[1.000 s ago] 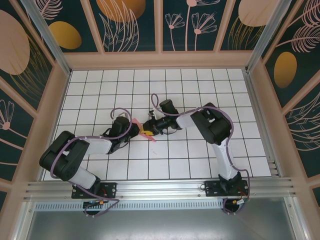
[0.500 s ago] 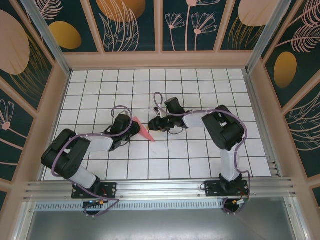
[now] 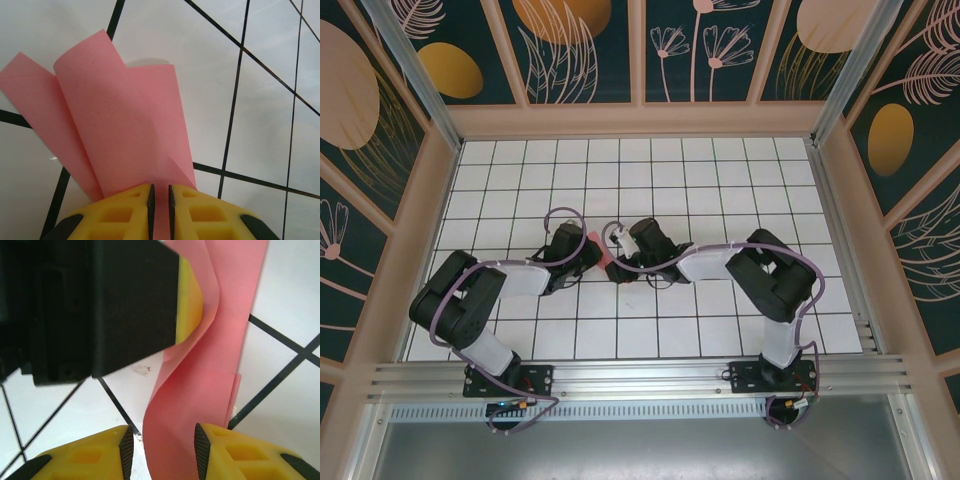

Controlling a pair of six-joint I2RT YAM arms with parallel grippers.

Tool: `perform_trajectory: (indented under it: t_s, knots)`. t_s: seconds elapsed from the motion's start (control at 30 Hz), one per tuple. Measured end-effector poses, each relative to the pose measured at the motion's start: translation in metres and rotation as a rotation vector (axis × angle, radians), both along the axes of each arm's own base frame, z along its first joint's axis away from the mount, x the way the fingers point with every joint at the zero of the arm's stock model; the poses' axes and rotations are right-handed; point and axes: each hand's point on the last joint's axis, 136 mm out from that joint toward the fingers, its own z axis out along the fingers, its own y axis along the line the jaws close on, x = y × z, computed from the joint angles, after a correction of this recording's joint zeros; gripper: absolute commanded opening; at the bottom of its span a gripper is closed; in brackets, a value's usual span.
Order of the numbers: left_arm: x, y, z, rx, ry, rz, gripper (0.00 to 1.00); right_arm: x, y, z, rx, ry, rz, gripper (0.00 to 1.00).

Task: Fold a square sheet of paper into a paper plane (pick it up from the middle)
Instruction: Fold the wing for the fifth time at the center of the table.

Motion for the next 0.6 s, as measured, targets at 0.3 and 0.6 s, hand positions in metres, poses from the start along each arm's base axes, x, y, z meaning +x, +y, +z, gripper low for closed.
perform_trajectory:
  t_s: [0.3, 0.6]
  knots:
    - [0.0018, 0.0033, -0.0031, -0.016, 0.031, 0.027, 0.17, 0.003, 0.0027, -0.0019, -0.035, -0.146, -0.018, 0.46]
    - [0.0027, 0.0011, -0.0036, -0.024, 0.046, 0.023, 0.17, 0.0034, 0.0052, 0.0005, -0.027, -0.165, -0.019, 0.45]
